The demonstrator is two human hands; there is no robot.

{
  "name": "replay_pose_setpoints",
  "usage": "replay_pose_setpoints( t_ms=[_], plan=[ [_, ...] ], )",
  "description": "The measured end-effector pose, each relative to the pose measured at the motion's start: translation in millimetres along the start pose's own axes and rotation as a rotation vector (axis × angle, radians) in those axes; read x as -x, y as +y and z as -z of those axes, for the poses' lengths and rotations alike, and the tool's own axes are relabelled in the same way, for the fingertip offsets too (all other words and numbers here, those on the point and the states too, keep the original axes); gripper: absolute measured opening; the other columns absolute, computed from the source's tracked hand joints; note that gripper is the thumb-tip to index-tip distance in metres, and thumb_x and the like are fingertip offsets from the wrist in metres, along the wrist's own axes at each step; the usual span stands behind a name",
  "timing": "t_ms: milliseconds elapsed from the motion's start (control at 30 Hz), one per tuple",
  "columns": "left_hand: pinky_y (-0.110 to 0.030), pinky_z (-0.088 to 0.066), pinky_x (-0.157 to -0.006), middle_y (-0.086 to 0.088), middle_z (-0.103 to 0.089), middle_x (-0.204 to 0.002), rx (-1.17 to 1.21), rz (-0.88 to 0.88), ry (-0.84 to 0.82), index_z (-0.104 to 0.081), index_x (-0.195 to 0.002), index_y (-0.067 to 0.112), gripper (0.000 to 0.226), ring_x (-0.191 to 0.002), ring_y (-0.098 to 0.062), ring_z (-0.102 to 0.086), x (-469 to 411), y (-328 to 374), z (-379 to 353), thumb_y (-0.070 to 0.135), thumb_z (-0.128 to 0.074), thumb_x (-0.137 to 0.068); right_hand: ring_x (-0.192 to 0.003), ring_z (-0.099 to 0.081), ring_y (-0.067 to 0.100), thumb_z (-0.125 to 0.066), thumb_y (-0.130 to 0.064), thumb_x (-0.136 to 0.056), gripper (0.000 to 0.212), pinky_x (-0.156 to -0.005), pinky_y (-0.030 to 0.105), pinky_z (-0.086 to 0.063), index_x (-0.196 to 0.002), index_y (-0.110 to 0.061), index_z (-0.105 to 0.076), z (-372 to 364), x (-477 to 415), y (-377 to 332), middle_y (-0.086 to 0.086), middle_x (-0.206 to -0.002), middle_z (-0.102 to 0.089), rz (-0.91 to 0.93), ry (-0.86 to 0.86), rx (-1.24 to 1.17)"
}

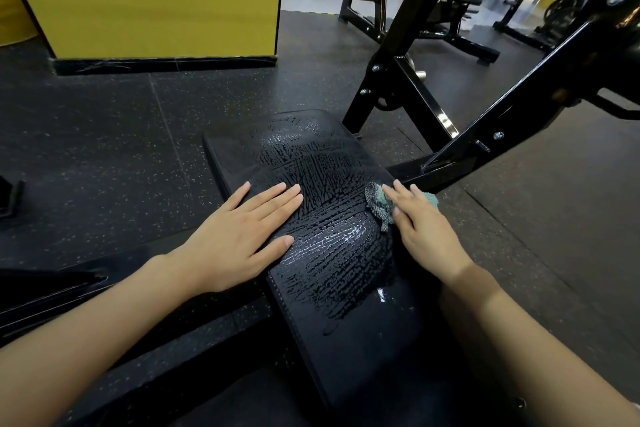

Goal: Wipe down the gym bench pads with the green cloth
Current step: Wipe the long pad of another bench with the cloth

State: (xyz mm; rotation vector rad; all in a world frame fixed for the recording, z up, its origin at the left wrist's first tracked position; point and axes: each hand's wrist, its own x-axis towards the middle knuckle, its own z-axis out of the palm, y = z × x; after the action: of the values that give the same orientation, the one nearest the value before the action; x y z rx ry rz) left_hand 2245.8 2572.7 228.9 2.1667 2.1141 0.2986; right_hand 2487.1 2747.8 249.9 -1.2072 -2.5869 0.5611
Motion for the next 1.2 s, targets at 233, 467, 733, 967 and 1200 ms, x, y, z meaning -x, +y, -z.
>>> replay_pose_setpoints(
  t_ms=[233, 467, 733, 967, 1200],
  plan=[
    [-0.032, 0.018, -0.12, 0.02, 0.011, -0.162, 0.008, -0.006, 0.009, 0.007, -0.155, 0.034, 0.073, -0.147, 0.005, 0.018, 0.8, -0.6, -0.3, 0.065, 0.007, -0.089, -0.15, -0.013, 0.019, -0.038, -0.013, -0.104, 0.045, -0.121, 0.031, -0.008, -0.148, -0.025, -0.037, 3.0, 38.0, 4.9, -0.004, -0.157, -0.027, 0.062, -0.028, -0.004],
    [-0.032, 0.018, -0.12, 0.02, 0.012, -0.162, 0.019, -0.004, 0.018, 0.007, -0.155, 0.034, 0.073, -0.147, 0.004, 0.018, 1.3, -0.5, -0.8, 0.064, 0.007, -0.089, -0.144, -0.011, -0.001, -0.034, -0.027, -0.091, 0.049, -0.114, 0.011, -0.002, -0.135, -0.047, -0.029, -3.8, 94.5, 3.4, -0.023, -0.148, -0.026, 0.11, -0.027, -0.001],
    [-0.032, 0.018, -0.12, 0.02, 0.012, -0.162, 0.02, 0.003, 0.016, 0.005, -0.157, 0.033, 0.075, -0.148, 0.003, 0.017, 1.7, 0.9, 0.6, 0.065, 0.007, -0.089, -0.15, -0.012, 0.015, -0.038, -0.013, -0.104, 0.045, -0.119, 0.025, -0.006, -0.146, -0.028, -0.041, -0.2, 30.4, -1.2, -0.01, -0.155, -0.027, 0.081, -0.027, -0.032],
    [-0.031, 0.017, -0.12, 0.02, 0.01, -0.162, 0.015, 0.003, 0.025, 0.004, -0.156, 0.033, 0.075, -0.148, 0.003, 0.015, 2.3, 0.6, -0.1, 0.065, 0.006, -0.089, -0.151, -0.008, 0.017, -0.036, -0.015, -0.105, 0.047, -0.122, 0.047, -0.011, -0.15, -0.026, -0.036, -5.3, 5.7, -12.0, -0.004, -0.16, -0.024, -0.003, -0.021, -0.021],
    [-0.029, 0.018, -0.12, 0.02, 0.007, -0.162, 0.035, -0.002, 0.04, 0.001, -0.156, 0.034, 0.074, -0.148, 0.004, 0.013, 2.5, -0.2, -0.8, 0.065, 0.004, -0.089, -0.148, -0.019, 0.023, -0.03, -0.028, -0.097, 0.049, -0.121, 0.041, -0.016, -0.146, -0.028, -0.036, -12.0, 73.7, -17.1, -0.003, -0.155, -0.033, 0.13, -0.051, 0.003]
  ],
)
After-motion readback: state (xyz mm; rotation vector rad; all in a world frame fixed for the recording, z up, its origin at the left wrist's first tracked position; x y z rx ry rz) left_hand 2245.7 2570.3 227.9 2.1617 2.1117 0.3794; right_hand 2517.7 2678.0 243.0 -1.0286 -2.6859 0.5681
